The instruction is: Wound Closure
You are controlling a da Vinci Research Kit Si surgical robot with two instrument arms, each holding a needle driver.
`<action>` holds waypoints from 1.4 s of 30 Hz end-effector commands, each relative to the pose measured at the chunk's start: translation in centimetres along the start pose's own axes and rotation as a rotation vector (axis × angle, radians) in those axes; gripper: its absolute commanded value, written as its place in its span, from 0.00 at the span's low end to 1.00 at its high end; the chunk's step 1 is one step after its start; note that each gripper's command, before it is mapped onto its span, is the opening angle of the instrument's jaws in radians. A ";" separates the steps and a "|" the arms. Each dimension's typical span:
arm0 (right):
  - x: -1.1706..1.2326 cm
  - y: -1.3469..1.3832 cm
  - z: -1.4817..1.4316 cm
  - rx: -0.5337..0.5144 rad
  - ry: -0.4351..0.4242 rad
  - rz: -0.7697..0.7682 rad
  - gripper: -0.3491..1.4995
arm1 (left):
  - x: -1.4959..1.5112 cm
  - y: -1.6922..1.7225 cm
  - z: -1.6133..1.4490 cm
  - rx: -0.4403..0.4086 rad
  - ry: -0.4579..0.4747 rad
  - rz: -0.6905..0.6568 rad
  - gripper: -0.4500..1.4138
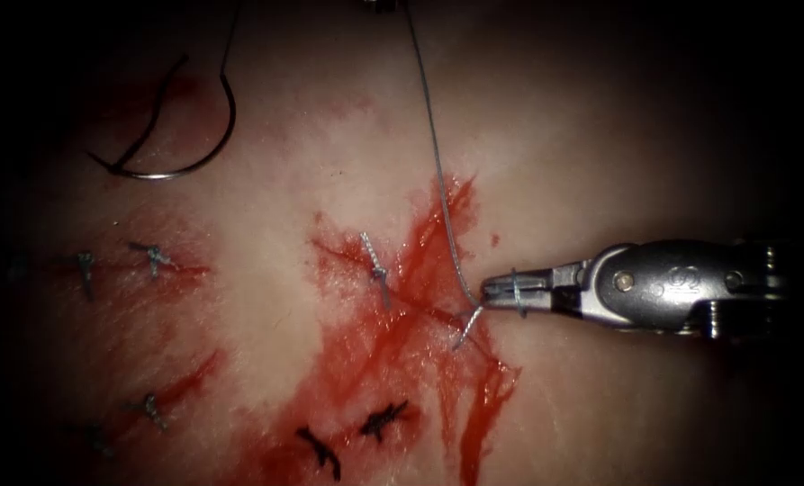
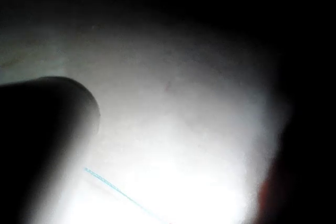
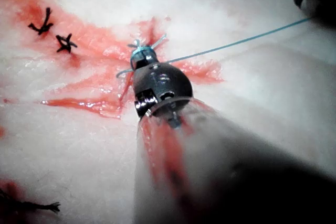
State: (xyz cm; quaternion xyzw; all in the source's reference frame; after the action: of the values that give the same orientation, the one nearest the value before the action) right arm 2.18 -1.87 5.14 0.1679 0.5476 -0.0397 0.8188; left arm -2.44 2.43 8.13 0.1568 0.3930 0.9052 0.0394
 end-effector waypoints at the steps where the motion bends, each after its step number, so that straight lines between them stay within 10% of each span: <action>1: -0.03 0.00 0.11 0.021 0.011 -0.013 0.00 | 0.11 0.01 0.03 0.006 -0.001 0.005 0.00; 12: -0.21 -0.13 0.08 0.376 -0.104 -0.108 0.00 | 0.06 0.00 0.13 0.085 -0.148 0.146 0.00; 24: -0.02 0.16 -0.19 0.023 -0.040 -0.053 0.00 | -0.90 0.37 -0.04 0.047 -0.212 0.185 0.00; 35: -0.14 0.15 -0.22 0.080 0.014 -0.050 0.00 | -1.44 0.26 0.07 0.021 -0.241 0.180 0.00; 42: -0.19 -0.20 0.13 0.179 0.047 0.029 0.00 | -1.06 0.02 -0.04 0.025 -0.207 0.104 0.00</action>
State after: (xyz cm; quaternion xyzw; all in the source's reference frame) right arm 2.08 -2.06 5.30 0.2531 0.5586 -0.0692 0.7869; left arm -1.47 2.18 7.77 0.2702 0.3945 0.8778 0.0297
